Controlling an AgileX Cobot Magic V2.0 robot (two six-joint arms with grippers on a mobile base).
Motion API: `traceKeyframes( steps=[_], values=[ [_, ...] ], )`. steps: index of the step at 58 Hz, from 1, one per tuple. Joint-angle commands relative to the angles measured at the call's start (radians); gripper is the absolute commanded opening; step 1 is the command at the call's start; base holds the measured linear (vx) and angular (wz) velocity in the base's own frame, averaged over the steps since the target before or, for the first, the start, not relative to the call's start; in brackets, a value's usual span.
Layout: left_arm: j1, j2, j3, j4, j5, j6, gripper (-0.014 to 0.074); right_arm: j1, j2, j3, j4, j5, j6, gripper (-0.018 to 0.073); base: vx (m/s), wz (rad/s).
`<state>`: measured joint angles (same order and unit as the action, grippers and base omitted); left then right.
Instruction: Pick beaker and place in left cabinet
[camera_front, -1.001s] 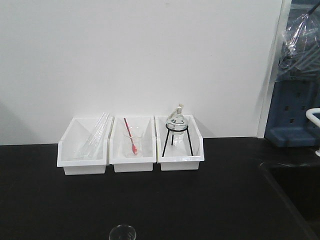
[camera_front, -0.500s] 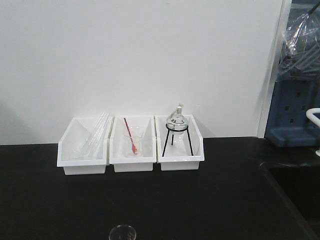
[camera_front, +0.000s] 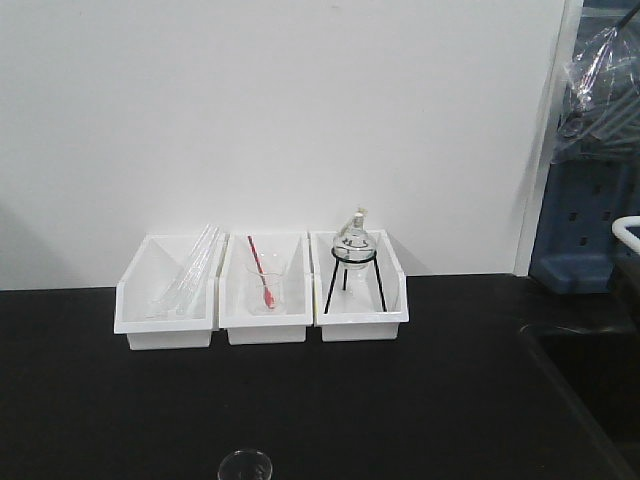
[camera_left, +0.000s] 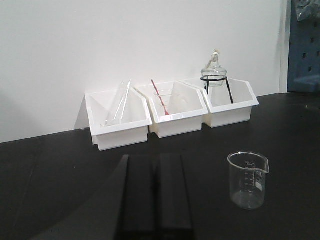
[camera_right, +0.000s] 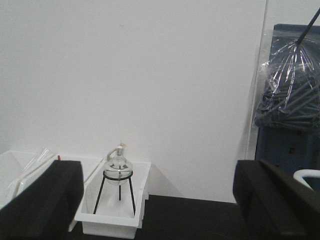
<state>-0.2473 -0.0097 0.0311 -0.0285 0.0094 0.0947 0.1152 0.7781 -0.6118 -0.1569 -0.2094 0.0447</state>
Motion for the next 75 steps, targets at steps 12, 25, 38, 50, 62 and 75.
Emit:
traceKeyframes(
  steps=[12,25,38,50,62,75],
  values=[
    [-0.006,-0.018,0.016,-0.008,-0.084,-0.003,0.0001,-0.004,-0.004,-0.038,0.002,-0.125,0.076,0.069,0.0,0.0],
    [-0.006,-0.018,0.016,-0.008,-0.084,-0.003,0.0001,-0.004,0.118,-0.027,-0.141,-0.263,0.179,0.0606,0.0,0.0],
    [-0.006,-0.018,0.016,-0.008,-0.084,-0.003,0.0001,-0.004,0.321,0.171,-0.38,-0.622,0.377,0.0563,0.0,0.0],
    [-0.006,-0.018,0.016,-0.008,-0.084,-0.003,0.0001,-0.004,0.625,0.287,-0.68,-0.923,0.368,0.0564,0.0,0.0],
    [-0.006,-0.018,0.016,-0.008,-0.084,-0.003,0.0001,0.006,0.919,0.212,-0.694,-1.135,0.368,0.0564,0.0,0.0],
    [-0.006,-0.018,0.016,-0.008,-0.084,-0.003,0.0001,0.122,1.109,0.053,-0.672,-1.129,0.309,0.0564,0.0,0.0]
  ],
)
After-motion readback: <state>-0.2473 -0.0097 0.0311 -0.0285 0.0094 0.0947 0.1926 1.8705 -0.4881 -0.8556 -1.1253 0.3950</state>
